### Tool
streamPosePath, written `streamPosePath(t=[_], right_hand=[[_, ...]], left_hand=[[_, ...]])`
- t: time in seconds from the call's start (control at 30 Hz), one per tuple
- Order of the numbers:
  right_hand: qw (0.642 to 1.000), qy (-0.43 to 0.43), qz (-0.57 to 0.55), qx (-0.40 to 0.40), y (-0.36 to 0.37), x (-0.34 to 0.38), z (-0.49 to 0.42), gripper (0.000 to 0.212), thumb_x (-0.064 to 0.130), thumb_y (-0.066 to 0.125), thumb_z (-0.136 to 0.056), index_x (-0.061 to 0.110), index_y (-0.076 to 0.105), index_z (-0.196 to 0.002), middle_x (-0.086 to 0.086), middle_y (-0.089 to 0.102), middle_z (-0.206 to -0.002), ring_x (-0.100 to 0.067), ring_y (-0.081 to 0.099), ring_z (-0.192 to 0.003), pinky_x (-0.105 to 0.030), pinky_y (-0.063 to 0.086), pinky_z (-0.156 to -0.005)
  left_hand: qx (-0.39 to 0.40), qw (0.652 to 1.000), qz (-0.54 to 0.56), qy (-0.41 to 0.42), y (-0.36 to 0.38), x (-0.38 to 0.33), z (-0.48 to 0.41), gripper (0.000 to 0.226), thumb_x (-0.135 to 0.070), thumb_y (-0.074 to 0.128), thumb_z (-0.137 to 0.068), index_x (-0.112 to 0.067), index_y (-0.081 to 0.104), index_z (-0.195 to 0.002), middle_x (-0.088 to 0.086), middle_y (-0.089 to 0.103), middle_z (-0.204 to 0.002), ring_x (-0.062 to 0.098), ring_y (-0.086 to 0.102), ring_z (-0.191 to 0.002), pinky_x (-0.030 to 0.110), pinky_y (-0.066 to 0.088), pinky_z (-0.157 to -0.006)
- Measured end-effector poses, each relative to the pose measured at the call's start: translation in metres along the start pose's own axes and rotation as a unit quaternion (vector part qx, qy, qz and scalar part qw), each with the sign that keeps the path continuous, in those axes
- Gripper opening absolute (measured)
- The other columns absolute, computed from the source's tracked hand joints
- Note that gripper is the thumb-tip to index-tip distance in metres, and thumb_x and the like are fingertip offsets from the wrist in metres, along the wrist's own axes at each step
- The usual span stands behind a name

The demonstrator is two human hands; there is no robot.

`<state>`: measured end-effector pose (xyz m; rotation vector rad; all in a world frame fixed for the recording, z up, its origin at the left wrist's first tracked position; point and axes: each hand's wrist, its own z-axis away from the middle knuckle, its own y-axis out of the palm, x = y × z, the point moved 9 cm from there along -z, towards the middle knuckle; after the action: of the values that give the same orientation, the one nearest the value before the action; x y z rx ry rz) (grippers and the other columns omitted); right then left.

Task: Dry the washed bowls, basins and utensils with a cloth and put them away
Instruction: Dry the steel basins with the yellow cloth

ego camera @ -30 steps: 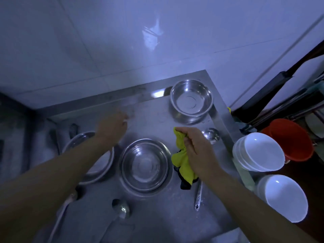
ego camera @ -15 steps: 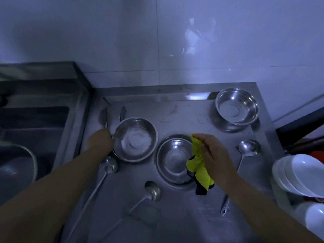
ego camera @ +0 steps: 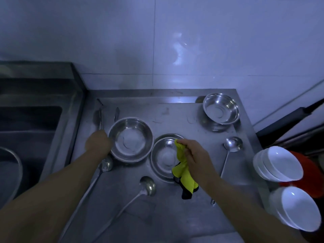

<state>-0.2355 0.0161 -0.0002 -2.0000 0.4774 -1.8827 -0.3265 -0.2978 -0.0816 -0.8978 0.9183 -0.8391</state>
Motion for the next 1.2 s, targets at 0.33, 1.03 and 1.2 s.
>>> streamPosePath(t=[0.33,1.03,1.2], right_hand=[[0.993,0.063,-0.022,-0.1,0.003,0.051,0.05,0.037,0.0,0.044,-0.096,0.035,0.056,-0.102,0.015,0.059,-0.103,0.018,0.051,-0.092,0.002,0.034,-0.075],[0.957,-0.1,0.034,-0.27,0.006,0.273,0.106,0.008,0.018,0.056,-0.094,0.021,0.061,-0.088,0.0,0.061,-0.086,-0.013,0.056,-0.077,-0.027,0.042,-0.069],[0.951,-0.107,0.02,-0.29,0.004,0.297,0.118,0.016,0.017,0.056,-0.093,0.026,0.056,-0.08,0.007,0.059,-0.081,-0.004,0.054,-0.075,-0.02,0.041,-0.069]], left_hand=[[-0.142,0.966,0.101,0.19,-0.111,-0.024,0.101,0.017,-0.013,0.056,-0.087,-0.006,0.051,-0.072,0.013,0.056,-0.077,0.03,0.054,-0.071,0.033,0.035,-0.06],[-0.339,0.847,0.219,0.345,-0.287,0.062,0.299,0.018,-0.017,0.062,-0.085,-0.017,0.051,-0.072,-0.002,0.063,-0.084,0.015,0.058,-0.073,0.03,0.047,-0.064],[-0.262,0.899,0.262,0.233,-0.28,0.076,0.284,0.025,-0.015,0.062,-0.085,-0.014,0.044,-0.069,0.0,0.051,-0.066,0.012,0.046,-0.06,0.024,0.033,-0.052]])
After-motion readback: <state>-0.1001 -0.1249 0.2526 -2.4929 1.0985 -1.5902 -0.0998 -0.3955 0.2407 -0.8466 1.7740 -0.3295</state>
